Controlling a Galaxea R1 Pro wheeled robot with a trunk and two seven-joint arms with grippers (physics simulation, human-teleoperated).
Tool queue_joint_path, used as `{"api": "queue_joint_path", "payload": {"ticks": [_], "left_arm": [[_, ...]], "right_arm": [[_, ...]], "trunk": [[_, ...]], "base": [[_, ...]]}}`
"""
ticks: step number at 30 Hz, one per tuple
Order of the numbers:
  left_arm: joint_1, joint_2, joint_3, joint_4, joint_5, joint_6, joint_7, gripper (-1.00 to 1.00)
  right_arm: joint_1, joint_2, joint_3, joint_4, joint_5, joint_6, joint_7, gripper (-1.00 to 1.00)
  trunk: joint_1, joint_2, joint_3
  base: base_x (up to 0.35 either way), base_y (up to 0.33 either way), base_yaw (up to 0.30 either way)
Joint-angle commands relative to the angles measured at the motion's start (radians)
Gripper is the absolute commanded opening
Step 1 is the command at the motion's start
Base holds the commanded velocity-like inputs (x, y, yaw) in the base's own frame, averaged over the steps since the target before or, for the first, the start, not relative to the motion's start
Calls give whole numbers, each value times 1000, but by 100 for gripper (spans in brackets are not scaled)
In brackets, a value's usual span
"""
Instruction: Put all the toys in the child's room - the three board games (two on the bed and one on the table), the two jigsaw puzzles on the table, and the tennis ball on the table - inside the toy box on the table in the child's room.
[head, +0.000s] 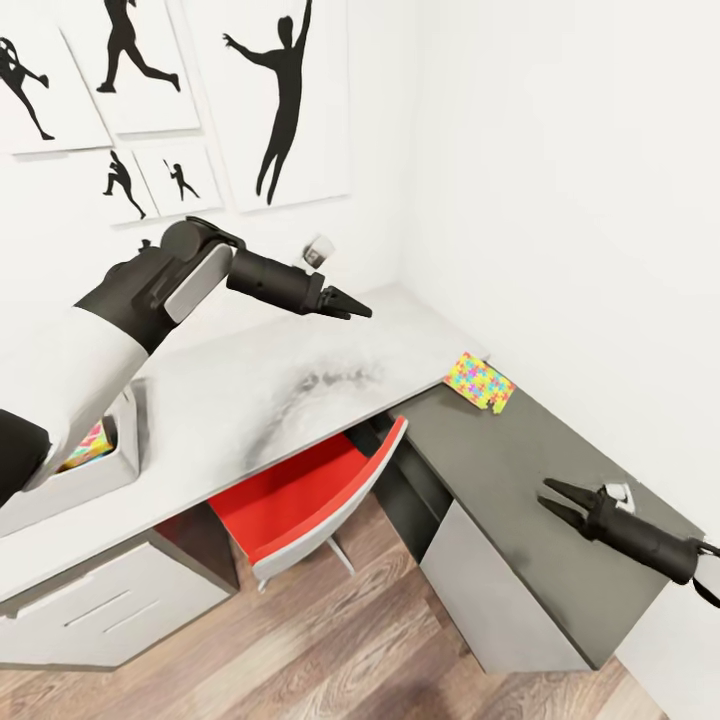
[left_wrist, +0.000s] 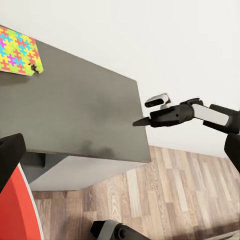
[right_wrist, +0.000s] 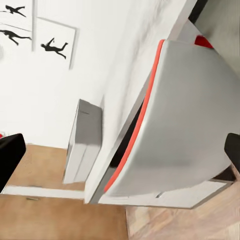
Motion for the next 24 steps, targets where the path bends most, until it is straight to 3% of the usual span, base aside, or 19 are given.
{"api": "queue_joint_path", "payload": {"ticks": [1, 8, 12, 19, 24], "left_arm": [[-1, 1, -4, 0, 2, 4, -3, 100], [28, -4, -5, 0, -1, 4, 1, 100], [38, -8, -5, 1, -2, 4, 4, 100], [49, -33, -5, 1, -1, 4, 7, 100], [72, -75, -3, 1, -6, 4, 10, 100]], "right_arm": [[9, -1, 5, 1, -11, -8, 22, 100], [100, -1, 4, 10, -11, -118, 210, 100], [116, -1, 3, 13, -11, -152, 268, 100], [122, -3, 1, 36, -12, -164, 299, 100], [123, -4, 1, 60, -12, -166, 317, 100]], "trunk": [[1, -2, 0], [1, -2, 11], [1, -2, 16], [1, -2, 25], [1, -2, 30]], "base": [[0, 0, 0], [0, 0, -18], [0, 0, -57], [0, 0, -76], [0, 0, -88]]}}
